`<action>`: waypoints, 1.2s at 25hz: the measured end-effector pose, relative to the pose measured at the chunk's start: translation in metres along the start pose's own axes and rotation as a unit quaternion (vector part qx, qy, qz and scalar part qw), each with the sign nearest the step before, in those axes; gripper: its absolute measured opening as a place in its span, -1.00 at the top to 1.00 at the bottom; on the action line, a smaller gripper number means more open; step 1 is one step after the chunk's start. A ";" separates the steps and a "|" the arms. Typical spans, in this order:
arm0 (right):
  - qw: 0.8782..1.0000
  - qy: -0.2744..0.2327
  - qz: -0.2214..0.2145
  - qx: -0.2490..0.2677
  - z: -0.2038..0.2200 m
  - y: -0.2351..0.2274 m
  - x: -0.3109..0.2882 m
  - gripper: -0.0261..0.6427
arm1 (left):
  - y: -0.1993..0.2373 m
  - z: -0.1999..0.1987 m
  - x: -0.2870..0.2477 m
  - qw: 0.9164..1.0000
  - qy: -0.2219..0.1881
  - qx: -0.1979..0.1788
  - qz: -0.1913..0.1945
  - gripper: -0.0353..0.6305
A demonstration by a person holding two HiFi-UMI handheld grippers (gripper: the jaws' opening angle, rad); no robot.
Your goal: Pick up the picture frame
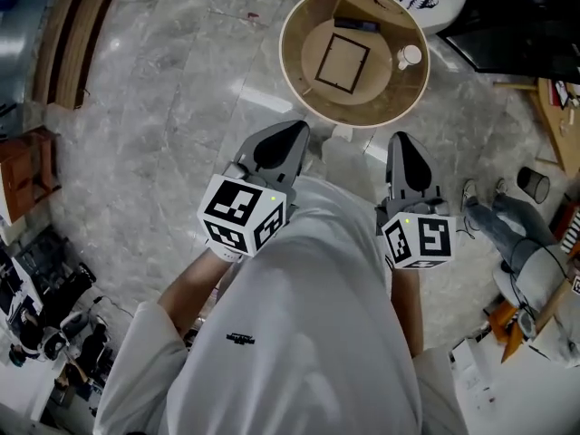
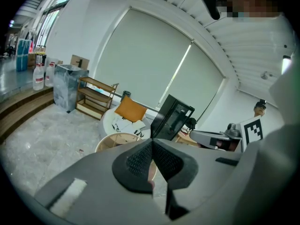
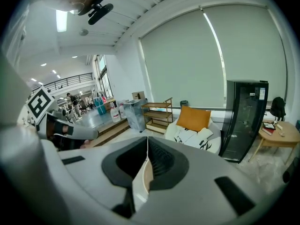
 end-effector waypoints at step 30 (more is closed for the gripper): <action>0.992 0.080 -0.089 -0.043 0.144 -0.072 -0.135 0.90 | 0.057 0.092 -0.161 0.995 0.046 -0.004 -0.087 0.92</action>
Point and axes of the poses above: the fingertips, and each gripper's own axes: x backward along the fingers, y to its left, z out of its underside, the point moved 3 cm from there along x, backward along the fingers, and after that the axes turned 8 degrees about -y, right-handed, at the moved point
